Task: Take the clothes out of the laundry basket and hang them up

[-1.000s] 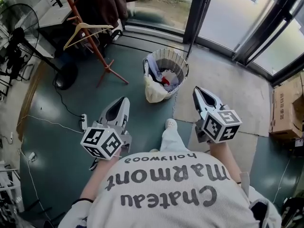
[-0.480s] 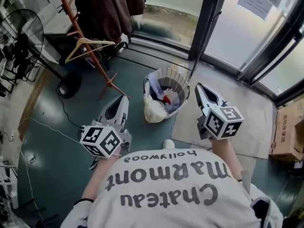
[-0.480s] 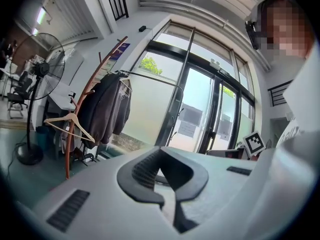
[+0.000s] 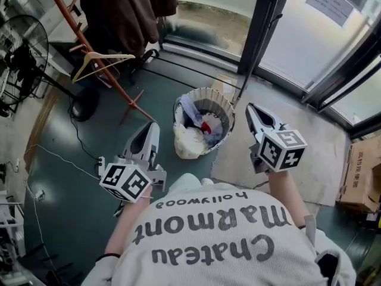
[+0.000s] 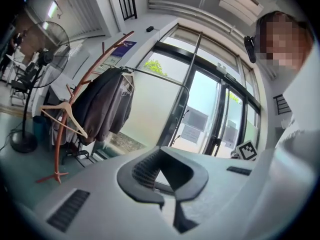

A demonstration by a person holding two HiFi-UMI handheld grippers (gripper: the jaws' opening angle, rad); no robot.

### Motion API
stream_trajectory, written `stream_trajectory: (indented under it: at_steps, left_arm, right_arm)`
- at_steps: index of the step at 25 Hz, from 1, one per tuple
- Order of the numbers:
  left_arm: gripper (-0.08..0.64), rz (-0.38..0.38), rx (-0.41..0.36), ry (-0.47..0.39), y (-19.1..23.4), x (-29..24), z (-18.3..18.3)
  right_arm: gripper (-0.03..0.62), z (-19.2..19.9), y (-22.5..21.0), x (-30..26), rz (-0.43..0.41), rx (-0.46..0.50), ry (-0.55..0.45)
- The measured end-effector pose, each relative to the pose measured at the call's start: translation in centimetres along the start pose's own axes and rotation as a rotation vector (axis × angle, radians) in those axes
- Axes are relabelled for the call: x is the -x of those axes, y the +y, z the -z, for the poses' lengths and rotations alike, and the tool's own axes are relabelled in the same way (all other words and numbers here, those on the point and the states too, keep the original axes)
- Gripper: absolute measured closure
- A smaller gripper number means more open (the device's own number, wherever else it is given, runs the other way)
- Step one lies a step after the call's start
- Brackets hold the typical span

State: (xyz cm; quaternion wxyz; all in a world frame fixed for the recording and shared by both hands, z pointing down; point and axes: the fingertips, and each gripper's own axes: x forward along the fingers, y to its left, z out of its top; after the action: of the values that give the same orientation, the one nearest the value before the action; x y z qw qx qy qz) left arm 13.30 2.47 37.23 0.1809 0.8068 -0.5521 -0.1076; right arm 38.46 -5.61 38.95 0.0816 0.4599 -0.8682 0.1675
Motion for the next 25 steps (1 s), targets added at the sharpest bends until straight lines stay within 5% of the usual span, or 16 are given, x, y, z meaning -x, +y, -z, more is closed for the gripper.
stream_trajectory:
  at_steps: [4,7,17,25]
  left_arm:
    - [0.552,-0.097,0.030,0.058,2.4,-1.6,2.7]
    - [0.552,-0.099,0.034,0.111,3.8,-4.0,4.4]
    - [0.552,-0.005,0.068,0.223,8.9,-12.4,6.9]
    - [0.552,0.093,-0.044,0.407,15.5,-19.5,9.4]
  right_arm:
    - [0.563,3.8,-1.7,-1.5,-0.003,-0.128,0.088]
    - [0.563,5.6,-2.1,-3.2,-0.010,-0.175,0.123]
    - [0.563,7.4,-4.4,-11.5,0.025,-0.219,0.221]
    - [0.563,8.7,-7.8,-20.4,0.081,-0.307,0.250]
